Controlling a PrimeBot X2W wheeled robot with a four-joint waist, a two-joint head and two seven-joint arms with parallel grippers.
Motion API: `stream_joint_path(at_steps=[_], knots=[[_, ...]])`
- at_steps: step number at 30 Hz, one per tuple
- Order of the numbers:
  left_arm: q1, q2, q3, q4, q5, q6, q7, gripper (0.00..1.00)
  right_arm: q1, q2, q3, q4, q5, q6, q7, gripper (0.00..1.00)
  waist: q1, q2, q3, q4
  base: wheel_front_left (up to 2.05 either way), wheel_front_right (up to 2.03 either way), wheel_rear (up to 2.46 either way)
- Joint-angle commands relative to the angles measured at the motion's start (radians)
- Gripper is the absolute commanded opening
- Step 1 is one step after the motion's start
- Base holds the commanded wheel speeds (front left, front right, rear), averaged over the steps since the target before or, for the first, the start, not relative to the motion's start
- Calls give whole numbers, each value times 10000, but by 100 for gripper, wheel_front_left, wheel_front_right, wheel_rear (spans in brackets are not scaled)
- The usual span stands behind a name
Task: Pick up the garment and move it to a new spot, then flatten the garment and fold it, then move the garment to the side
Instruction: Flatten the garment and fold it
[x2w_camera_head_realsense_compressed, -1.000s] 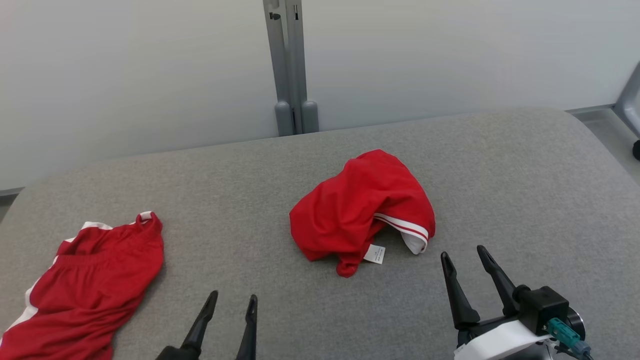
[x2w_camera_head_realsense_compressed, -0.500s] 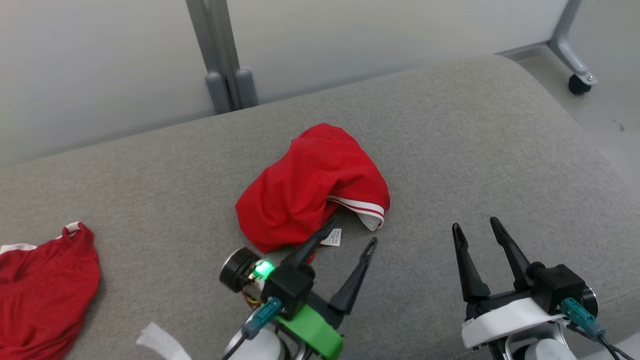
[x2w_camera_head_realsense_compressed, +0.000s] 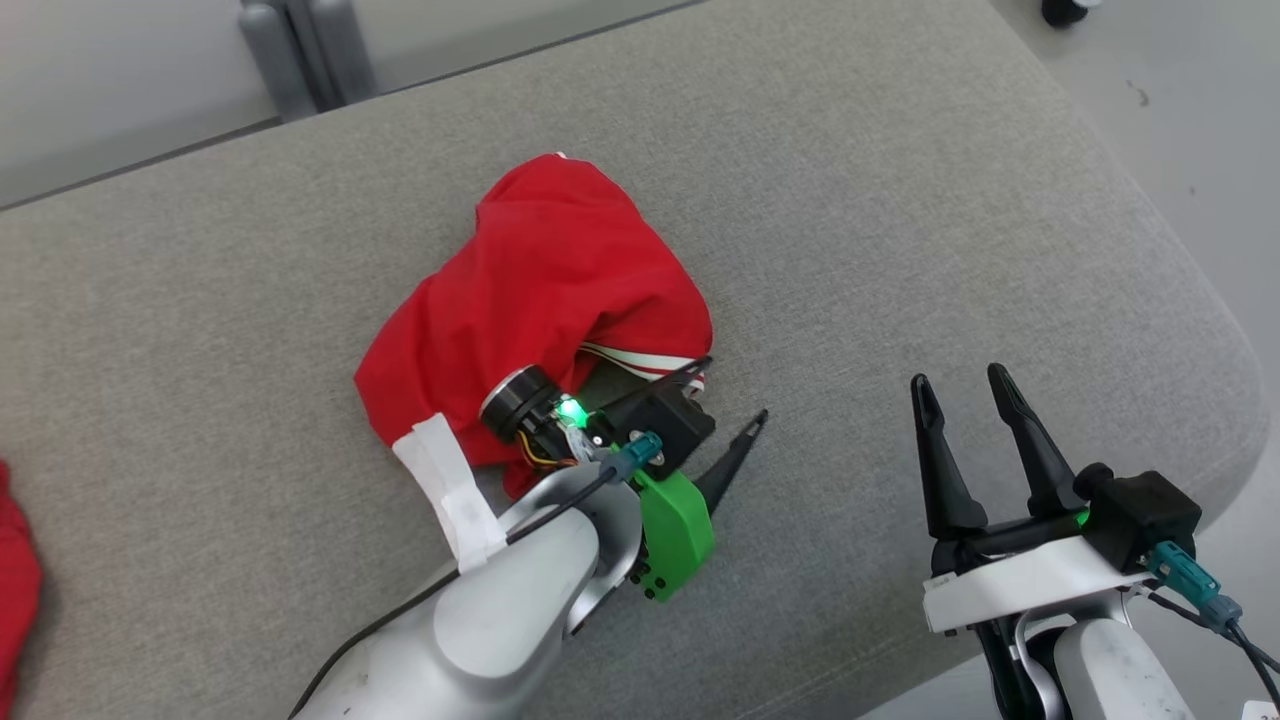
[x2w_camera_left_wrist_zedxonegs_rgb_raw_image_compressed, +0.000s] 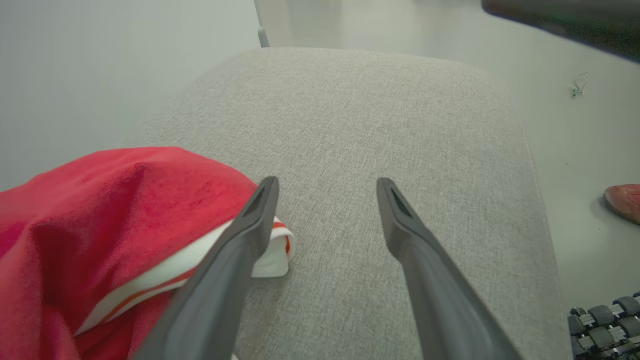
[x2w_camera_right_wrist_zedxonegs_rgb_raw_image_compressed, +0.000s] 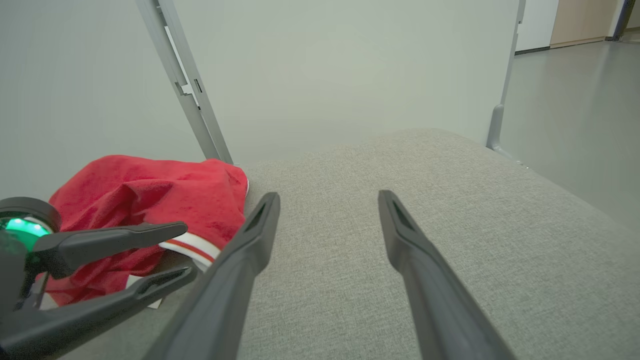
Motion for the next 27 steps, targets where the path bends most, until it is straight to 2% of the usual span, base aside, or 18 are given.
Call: stream_joint_path(at_steps=[1, 7, 12, 13, 14, 16, 21, 27], knots=[[-218, 43, 14, 219, -239, 180, 136, 100, -150, -3, 18, -60, 70, -10, -32, 100, 0, 0, 605, -578, 0, 0, 0], [-581, 47, 67, 1040, -868, 1034, 614, 100, -203, -3, -63, -99, 191, -10, -34, 100, 0, 0, 770, -537, 0, 0, 0], [-772, 45, 34, 1592, -1429, 1334, 1006, 100, -316, -3, -46, -71, 48, -10, -34, 100, 0, 0, 856, -345, 0, 0, 0], [-785, 47, 6, 1713, -1524, 1370, 1061, 92, -373, -5, -46, -64, 27, -10, -34, 100, 0, 0, 857, -309, 0, 0, 0], [-838, 42, -3, 1794, -1560, 1413, 1055, 48, -418, -5, -43, -63, 19, -10, -32, 100, 0, 0, 852, -283, 0, 0, 0], [-936, 42, -12, 1967, -1684, 1456, 970, 2, -469, -5, -9, -63, -5, -10, -34, 100, 0, 0, 808, -251, 0, 0, 0], [-1074, 38, -106, 2312, -1999, 1277, 628, 0, -420, -6, 70, -32, -18, -10, -34, 100, 0, 0, 558, -294, 0, 0, 0], [-1193, 39, -485, 2104, -2205, 1120, 77, 0, -267, -2, 143, -49, 106, -10, -34, 100, 0, 0, 532, -440, 0, 0, 0]])
